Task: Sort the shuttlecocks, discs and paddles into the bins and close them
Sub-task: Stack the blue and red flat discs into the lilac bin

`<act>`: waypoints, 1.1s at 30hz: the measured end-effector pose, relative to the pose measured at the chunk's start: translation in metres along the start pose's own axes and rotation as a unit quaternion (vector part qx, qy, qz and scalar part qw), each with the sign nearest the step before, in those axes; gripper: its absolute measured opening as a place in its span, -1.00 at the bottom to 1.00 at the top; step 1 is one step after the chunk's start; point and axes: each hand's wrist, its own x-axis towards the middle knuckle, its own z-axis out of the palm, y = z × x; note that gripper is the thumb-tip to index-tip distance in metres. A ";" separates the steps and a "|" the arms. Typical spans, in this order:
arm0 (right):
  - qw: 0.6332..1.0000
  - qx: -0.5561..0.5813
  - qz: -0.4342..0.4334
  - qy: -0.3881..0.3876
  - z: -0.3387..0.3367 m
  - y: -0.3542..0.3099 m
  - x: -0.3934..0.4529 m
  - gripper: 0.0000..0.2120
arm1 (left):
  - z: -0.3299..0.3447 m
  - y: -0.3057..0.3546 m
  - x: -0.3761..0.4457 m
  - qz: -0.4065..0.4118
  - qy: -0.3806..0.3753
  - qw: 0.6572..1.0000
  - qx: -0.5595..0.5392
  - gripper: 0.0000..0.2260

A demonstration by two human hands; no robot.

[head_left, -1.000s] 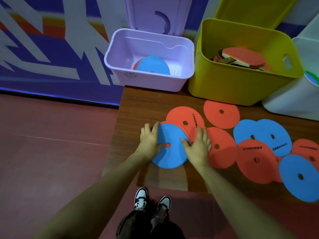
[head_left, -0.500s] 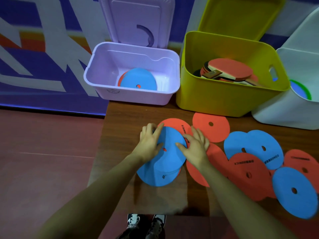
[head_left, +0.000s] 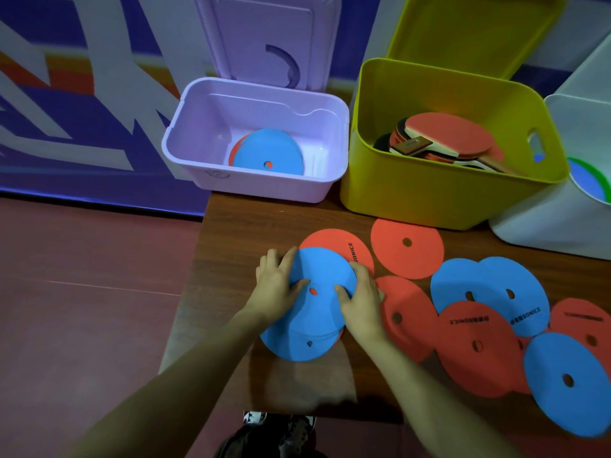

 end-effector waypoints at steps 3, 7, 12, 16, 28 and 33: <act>0.992 0.122 0.021 -0.005 -0.004 -0.004 0.001 -0.58 | -0.001 0.001 0.000 0.008 -0.001 1.000 -0.031 -0.38; 0.991 0.127 0.005 0.030 -0.015 -0.007 0.020 -0.58 | -0.004 0.014 0.021 0.041 0.030 0.998 -0.028 -0.36; 0.997 -0.068 0.035 0.019 -0.023 0.005 0.047 -0.58 | 0.004 0.027 0.049 -0.024 -0.024 0.999 0.043 -0.28; 0.996 -0.079 0.010 -0.042 -0.018 0.012 0.038 -0.52 | 0.012 0.020 0.041 -0.022 -0.037 0.993 0.105 -0.32; 0.995 -0.019 0.088 -0.032 -0.020 0.006 0.031 -0.29 | 0.009 0.022 0.015 -0.044 -0.029 0.998 0.041 -0.37; 0.993 0.012 0.120 -0.008 -0.017 0.008 0.025 -0.44 | 0.005 0.019 0.005 -0.024 -0.006 0.999 -0.045 -0.37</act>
